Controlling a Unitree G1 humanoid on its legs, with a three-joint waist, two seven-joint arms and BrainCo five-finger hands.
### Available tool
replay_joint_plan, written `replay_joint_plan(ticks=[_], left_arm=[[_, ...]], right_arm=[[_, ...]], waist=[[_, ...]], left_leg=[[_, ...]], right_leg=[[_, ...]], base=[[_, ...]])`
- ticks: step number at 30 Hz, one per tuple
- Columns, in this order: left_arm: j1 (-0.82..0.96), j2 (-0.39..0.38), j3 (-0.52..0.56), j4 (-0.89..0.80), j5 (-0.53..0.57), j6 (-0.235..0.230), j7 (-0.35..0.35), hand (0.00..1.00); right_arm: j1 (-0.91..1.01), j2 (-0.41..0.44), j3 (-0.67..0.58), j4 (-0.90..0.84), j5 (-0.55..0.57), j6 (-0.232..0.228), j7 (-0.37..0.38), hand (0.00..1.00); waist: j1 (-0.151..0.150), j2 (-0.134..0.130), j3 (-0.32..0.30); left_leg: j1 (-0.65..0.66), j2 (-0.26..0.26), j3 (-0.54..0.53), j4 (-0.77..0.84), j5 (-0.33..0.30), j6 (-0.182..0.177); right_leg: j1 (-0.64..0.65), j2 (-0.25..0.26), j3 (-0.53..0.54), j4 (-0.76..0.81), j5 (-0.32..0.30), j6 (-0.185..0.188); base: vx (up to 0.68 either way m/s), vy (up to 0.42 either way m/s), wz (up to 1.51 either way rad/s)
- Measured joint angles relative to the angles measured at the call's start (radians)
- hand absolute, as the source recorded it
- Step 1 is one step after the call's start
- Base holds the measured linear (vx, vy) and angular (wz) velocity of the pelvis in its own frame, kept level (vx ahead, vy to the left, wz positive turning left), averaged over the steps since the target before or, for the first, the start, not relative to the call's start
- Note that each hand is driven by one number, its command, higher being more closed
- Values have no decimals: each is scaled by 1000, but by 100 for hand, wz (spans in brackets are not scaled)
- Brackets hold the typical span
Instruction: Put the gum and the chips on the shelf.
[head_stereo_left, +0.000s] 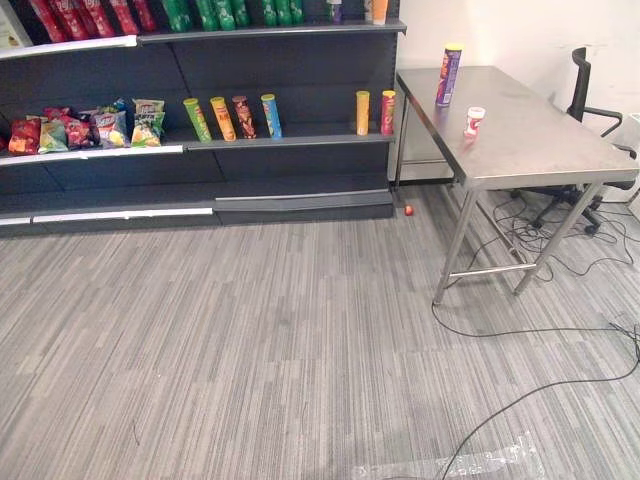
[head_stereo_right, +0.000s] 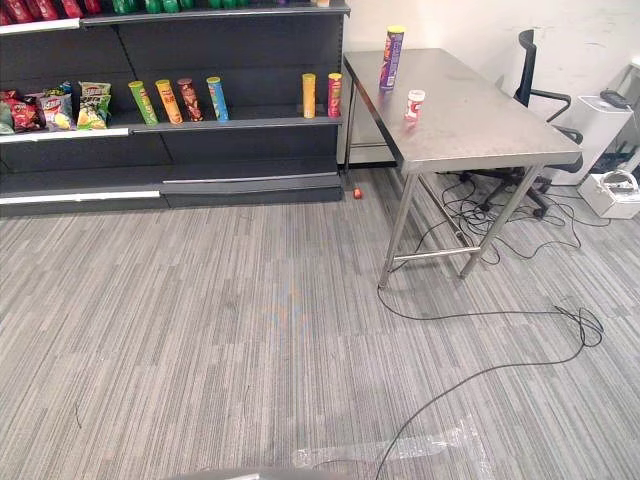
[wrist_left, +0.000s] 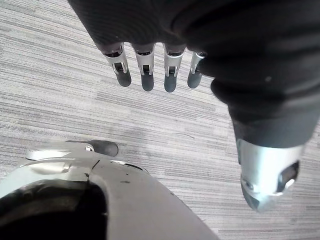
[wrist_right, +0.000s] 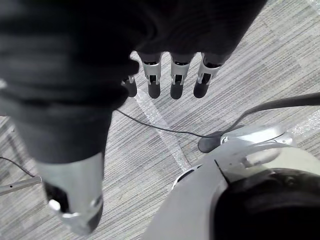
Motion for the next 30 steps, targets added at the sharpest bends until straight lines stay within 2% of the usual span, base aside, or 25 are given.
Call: replay_joint_plan(ticks=[9,30], left_arm=[[-7,-1,1,1,-28,-1,-2,0],[-7,1,0,2,-38,-5,-8,0]], right_arm=[[-17,1,-5,0,-1,0,2,0],[-23,1,-4,2,0,0,2,0]], waist=[[1,1,29],[1,-4,33]], left_leg=[[22,3,16,-5,-1,-1],[8,6,20,-10,0,0]], right_leg=[[21,3,3,-5,-1,2],[13,8,-6,-20,-1,1]], base=[[-39,-27,-2],[-18,-29,0]])
